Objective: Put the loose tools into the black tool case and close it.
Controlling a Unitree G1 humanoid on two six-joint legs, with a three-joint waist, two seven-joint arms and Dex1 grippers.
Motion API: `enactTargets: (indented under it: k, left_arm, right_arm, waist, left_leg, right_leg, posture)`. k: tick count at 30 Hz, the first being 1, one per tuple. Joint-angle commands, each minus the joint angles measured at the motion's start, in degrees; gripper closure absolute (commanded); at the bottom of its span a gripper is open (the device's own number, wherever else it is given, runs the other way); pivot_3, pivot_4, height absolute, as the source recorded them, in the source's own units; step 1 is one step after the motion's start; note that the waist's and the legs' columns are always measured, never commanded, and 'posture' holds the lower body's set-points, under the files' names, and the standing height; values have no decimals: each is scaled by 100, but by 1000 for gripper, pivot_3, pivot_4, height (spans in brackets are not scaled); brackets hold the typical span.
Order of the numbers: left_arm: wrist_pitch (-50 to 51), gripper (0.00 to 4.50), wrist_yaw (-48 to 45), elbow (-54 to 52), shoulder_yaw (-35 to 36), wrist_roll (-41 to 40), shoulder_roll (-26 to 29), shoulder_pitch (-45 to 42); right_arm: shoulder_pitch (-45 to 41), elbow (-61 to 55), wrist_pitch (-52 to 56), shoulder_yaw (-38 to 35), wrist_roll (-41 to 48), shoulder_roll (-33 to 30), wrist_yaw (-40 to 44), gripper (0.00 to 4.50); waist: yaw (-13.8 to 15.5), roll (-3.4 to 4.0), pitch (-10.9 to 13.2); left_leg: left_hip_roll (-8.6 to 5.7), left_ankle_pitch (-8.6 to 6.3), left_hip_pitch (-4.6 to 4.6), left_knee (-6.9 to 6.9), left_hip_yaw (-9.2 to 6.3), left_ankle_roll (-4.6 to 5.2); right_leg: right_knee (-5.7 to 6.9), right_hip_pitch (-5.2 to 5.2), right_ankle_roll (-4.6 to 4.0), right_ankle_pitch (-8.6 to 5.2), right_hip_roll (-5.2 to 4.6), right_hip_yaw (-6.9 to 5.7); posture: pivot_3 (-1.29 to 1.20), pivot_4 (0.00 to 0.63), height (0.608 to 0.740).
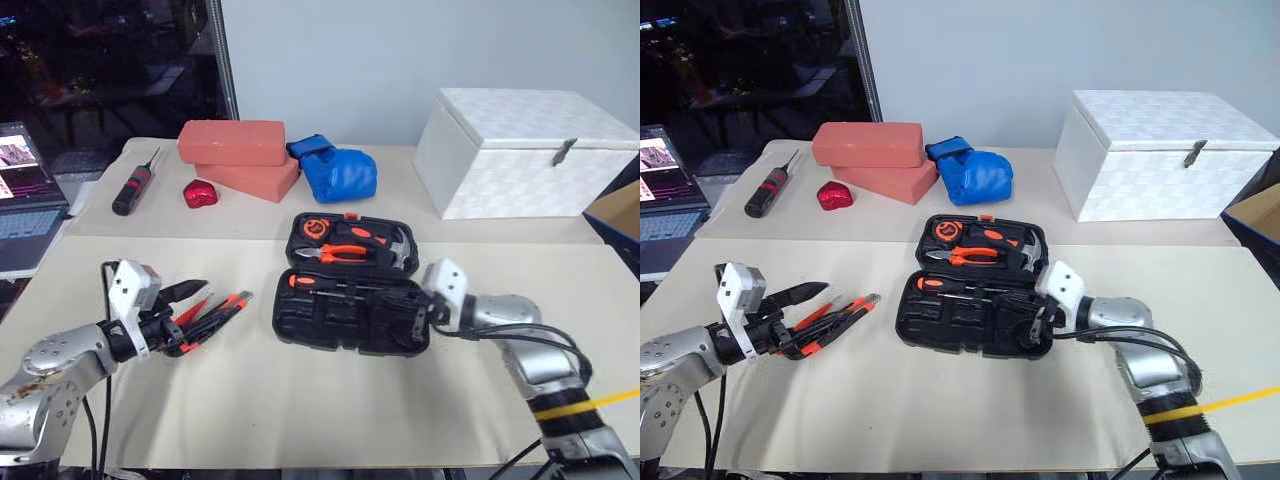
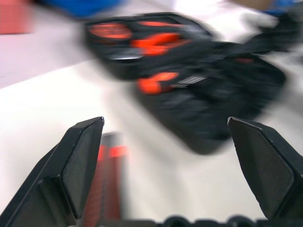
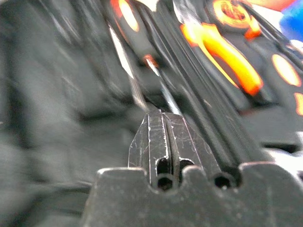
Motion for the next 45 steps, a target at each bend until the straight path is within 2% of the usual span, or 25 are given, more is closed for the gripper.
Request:
enactTargets:
  k: [1, 6, 9, 10, 17, 20, 25, 27, 29, 32, 36, 40, 42, 45]
  left_arm:
    - [417, 0, 451, 149, 380, 98, 192, 44]
    - [403, 0, 206, 526, 215, 470, 593, 293]
    - [171, 0, 112, 965, 93, 779, 726, 245]
    - [138, 0, 93, 1094, 76, 841, 736, 194]
    - [-225, 0, -389, 1695, -358, 1264, 900, 2]
    - [-419, 730, -536, 1886, -599, 1487, 946, -68]
    - [-753, 2633, -810, 1982, -766, 1652, 943, -67]
    - [-860, 3468, -859, 1972, -675, 1585, 842, -61]
    - [-983, 4041, -868, 1920, -417, 1344, 646, -134]
    - [-911, 4048, -861, 1752, 107, 790, 410, -470]
    - [-560, 4048, -885, 1337, 8, 414, 438, -1005]
    - [-173, 4048, -1326, 773, -649, 144, 479, -1347]
    - [-339, 4048, -1745, 616, -1210, 419, 673, -1456]
    - [-671, 4048, -2112, 973, -2641, 1358, 542, -2582]
  right_arm:
    - [323, -1491, 915, -501, 1308, -516, 471, 3066]
    - [719, -2282, 1262, -725, 1487, -936, 357, 1396]
    - [898, -2555, 1322, -868, 1513, -1041, 197, 209]
    - [957, -2617, 1329, -906, 1534, -1061, 172, 24]
    - [1420, -2718, 1098, -1158, 1447, -1108, 227, 24]
    - [1517, -2693, 1015, -1239, 1421, -1114, 236, 0]
    - [1614, -2699, 934, -1307, 1372, -1113, 241, 0]
    - [1631, -2697, 910, -1330, 1347, -1102, 214, 0]
    - [1661, -2706, 893, -1345, 1342, -1098, 197, 0]
    - [1756, -2765, 864, -1426, 1360, -1071, 129, 0]
    - [1894, -2871, 862, -1624, 1456, -1003, -48, 0]
    - [2127, -2977, 811, -1806, 1387, -974, -154, 0]
    - [2219, -3023, 831, -1915, 1408, -975, -211, 0]
    - [2582, -3119, 847, -2273, 1395, -1054, -199, 0]
  waist:
    - [-4, 0, 0]
    - [1, -4, 1]
    - [14, -4, 2]
    - [21, -5, 3]
    - [51, -9, 3]
    - [48, -9, 3]
    - [48, -7, 2]
    - [47, -7, 2]
    - [51, -7, 2]
    - [71, -15, 5]
    - [79, -42, 14]
    - [57, -41, 14]
    - [43, -41, 14]
    - [68, -43, 17]
  left_leg:
    - [2, 0, 1, -2, -1, 0]
    - [4, -1, 5, -3, -2, -1]
    - [0, 0, 4, -3, 5, -2]
    - [0, 0, 3, -3, 4, -2]
    - [0, -2, -8, -3, 6, -4]
    - [0, -4, -8, -3, 8, -8]
    - [0, -4, -4, -3, 10, -8]
    - [0, -4, -3, -3, 10, -8]
    - [0, -4, -4, -3, 11, -8]
    - [0, -4, -10, -2, 10, -8]
    - [3, -3, -12, -1, 4, -7]
    - [-4, -3, -8, 3, 6, -7]
    - [-6, -4, -7, 3, 7, -7]
    - [-7, -4, -8, 2, 2, -7]
  right_leg:
    - [2, -1, 0, -2, 2, -1]
    - [1, -3, -45, -25, 4, -5]
    - [0, -10, -50, -26, -4, -2]
    - [0, -12, -50, -25, -4, -2]
    - [-5, -18, -51, -25, -6, -4]
    - [-6, -17, -51, -26, -8, -4]
    - [-4, -15, -50, -26, -8, -3]
    - [-4, -15, -50, -26, -9, -3]
    - [-5, -15, -50, -25, -10, -3]
    - [-6, -15, -49, -25, -10, -5]
    - [0, -15, -45, -23, -3, -9]
    - [-5, -5, -13, -6, -7, -3]
    - [-6, -4, -8, -6, -7, 0]
    - [-1, -6, -11, -8, -2, -1]
  posture:
    - [0, 150, 740]
    - [0, 150, 740]
    - [0, 150, 740]
    - [0, 150, 740]
    - [0, 150, 740]
    - [0, 150, 740]
    - [0, 150, 740]
    - [0, 150, 740]
    - [0, 150, 740]
    - [0, 150, 740]
    - [0, 150, 740]
    - [0, 150, 740]
    - [0, 150, 740]
    - [0, 150, 740]
